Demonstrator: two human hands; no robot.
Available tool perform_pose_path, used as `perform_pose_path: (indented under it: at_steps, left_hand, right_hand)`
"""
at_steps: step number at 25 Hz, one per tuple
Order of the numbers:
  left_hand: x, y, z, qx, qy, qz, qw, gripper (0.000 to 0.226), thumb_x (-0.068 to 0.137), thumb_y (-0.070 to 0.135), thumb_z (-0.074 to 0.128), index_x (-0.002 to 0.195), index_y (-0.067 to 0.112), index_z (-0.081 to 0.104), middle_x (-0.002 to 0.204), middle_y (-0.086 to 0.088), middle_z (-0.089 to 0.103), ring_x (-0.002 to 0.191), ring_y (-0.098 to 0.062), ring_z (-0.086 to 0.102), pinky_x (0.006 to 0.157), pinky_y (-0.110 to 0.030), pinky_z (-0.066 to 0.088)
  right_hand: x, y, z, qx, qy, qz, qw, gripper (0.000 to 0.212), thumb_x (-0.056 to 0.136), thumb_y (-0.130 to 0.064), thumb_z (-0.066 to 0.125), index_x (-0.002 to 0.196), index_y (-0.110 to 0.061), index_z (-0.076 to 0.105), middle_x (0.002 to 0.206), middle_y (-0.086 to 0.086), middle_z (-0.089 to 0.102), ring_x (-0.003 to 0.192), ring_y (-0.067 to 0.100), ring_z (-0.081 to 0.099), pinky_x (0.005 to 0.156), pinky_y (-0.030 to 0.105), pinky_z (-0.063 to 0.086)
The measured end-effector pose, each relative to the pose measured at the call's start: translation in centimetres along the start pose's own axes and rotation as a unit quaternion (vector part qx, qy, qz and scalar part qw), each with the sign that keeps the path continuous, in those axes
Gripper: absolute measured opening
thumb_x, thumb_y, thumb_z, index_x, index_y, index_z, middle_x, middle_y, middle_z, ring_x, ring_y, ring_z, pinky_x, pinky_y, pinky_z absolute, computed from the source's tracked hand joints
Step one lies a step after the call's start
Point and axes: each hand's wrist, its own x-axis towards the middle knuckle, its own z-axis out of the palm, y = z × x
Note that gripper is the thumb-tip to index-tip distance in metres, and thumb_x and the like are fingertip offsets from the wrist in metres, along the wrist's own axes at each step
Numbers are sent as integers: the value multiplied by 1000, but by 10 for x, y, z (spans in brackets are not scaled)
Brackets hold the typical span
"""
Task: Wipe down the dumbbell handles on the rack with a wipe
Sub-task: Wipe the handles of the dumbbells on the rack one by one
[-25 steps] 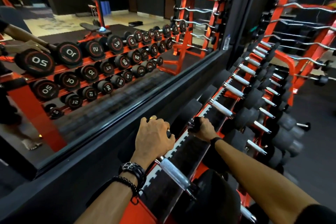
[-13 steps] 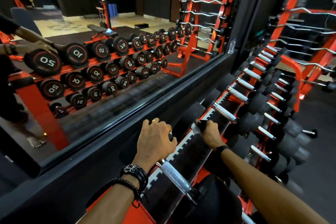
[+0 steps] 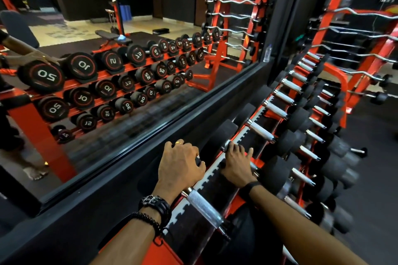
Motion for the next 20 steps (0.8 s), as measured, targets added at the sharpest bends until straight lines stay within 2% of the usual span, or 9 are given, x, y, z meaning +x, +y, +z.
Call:
perform_pose_path:
  at_steps: [3, 6, 8, 10, 13, 15, 17, 19, 20]
  left_hand:
    - [-1, 2, -3, 4, -5, -3, 1000, 34, 89, 54, 57, 103, 26, 70, 93, 13, 63, 82, -6, 42, 92, -30, 38]
    - [0, 1, -1, 0, -3, -6, 1000, 35, 90, 54, 57, 106, 26, 69, 97, 11, 63, 84, -7, 42, 92, -30, 39]
    - [0, 1, 0, -4, -3, -6, 1000, 35, 90, 53, 57, 107, 25, 68, 100, 10, 64, 85, -8, 39, 93, -30, 39]
    - [0, 0, 0, -3, -1, -2, 1000, 35, 90, 54, 57, 107, 25, 69, 99, 10, 64, 84, -7, 40, 93, -31, 39]
    - [-2, 1, 0, -1, 7, -2, 1000, 34, 89, 54, 57, 102, 25, 70, 94, 11, 63, 83, -6, 42, 92, -32, 39]
    - [-2, 0, 0, 1, 8, 0, 1000, 34, 90, 54, 56, 102, 25, 70, 94, 11, 64, 86, -7, 47, 94, -32, 38]
    - [-1, 0, 2, -4, 12, 1, 1000, 35, 90, 54, 57, 105, 25, 70, 97, 11, 64, 91, -8, 51, 95, -31, 39]
    - [-1, -1, 2, -5, 15, 4, 1000, 36, 90, 54, 57, 106, 24, 69, 97, 10, 65, 93, -9, 53, 95, -32, 39]
    - [0, -1, 3, -5, 13, 6, 1000, 36, 90, 54, 57, 106, 24, 70, 96, 10, 65, 92, -9, 54, 95, -32, 39]
  right_hand:
    - [16, 3, -18, 139, -89, 46, 985, 66, 86, -32, 65, 139, -8, 35, 135, 12, 50, 128, 31, 45, 109, 68, 20]
    - [-4, 2, -6, -18, -18, 14, 1000, 84, 80, -41, 67, 141, 4, 31, 127, 21, 50, 118, 40, 48, 108, 74, 11]
    - [-35, 1, 3, -121, -29, 6, 992, 96, 70, -46, 71, 139, 11, 36, 120, 28, 51, 111, 44, 48, 104, 78, 10]
    - [-32, -1, -7, -148, -66, 26, 987, 85, 76, -44, 65, 136, 10, 39, 124, 28, 50, 117, 45, 44, 103, 79, 7]
    - [0, -4, -31, -36, -76, 47, 995, 62, 88, -41, 58, 133, 0, 45, 137, 26, 43, 130, 44, 35, 109, 72, 8]
    - [-3, -11, -30, -30, -78, 14, 996, 70, 91, -42, 56, 143, 0, 37, 151, 34, 19, 140, 45, 21, 115, 64, 10]
    - [-25, -12, -19, -47, -75, -27, 996, 89, 90, -44, 57, 150, 6, 13, 155, 36, 0, 145, 48, 6, 118, 59, 7]
    - [-36, -11, -17, -55, -85, -25, 995, 99, 89, -44, 59, 150, 8, 0, 157, 33, 1, 146, 48, 3, 117, 61, 2]
    - [-31, -10, -20, -44, -82, -14, 996, 97, 90, -43, 59, 150, 8, 2, 157, 30, 7, 146, 45, 9, 116, 63, 2]
